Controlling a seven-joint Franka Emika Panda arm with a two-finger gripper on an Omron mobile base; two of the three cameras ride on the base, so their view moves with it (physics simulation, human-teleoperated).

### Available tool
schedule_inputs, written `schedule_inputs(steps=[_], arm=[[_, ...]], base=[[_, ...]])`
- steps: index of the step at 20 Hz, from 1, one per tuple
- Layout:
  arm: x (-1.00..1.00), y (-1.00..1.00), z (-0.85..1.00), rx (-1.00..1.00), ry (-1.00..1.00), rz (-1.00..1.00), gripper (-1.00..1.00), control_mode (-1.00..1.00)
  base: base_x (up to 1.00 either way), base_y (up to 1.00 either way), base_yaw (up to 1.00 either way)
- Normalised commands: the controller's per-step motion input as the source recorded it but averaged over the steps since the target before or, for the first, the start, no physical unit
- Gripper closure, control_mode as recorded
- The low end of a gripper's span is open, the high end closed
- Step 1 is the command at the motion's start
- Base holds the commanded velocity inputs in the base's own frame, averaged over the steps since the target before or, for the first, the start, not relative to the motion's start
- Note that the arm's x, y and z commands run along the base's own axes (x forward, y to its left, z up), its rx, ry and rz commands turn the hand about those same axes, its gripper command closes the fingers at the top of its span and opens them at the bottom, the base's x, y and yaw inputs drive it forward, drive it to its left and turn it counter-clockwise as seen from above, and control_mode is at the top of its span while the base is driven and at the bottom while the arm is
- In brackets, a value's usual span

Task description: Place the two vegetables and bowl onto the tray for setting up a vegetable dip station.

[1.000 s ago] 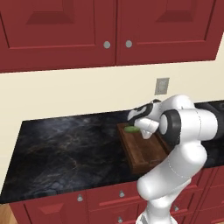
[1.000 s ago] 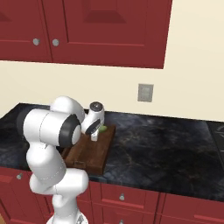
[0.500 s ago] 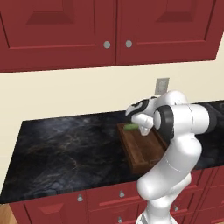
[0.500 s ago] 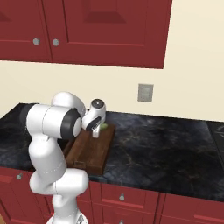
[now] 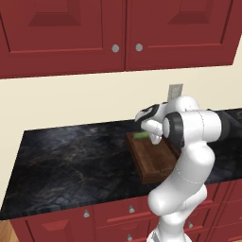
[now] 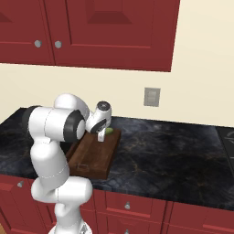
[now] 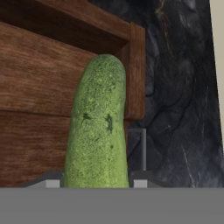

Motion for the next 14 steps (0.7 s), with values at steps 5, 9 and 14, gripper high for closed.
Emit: schedule_inputs(steps=[5,9,14], arm=[[0.00,0.00,0.00,0.00,0.00,0.00,-1.00,-1.00],[0.00,0.00,0.00,0.00,0.00,0.00,-1.00,-1.00],[-0.11,-0.01,0.05,0.00,0.00,0.00,-1.00,-1.00]], base=[[0.00,0.00,0.00],[0.00,0.00,0.00],[0.00,0.00,0.00]])
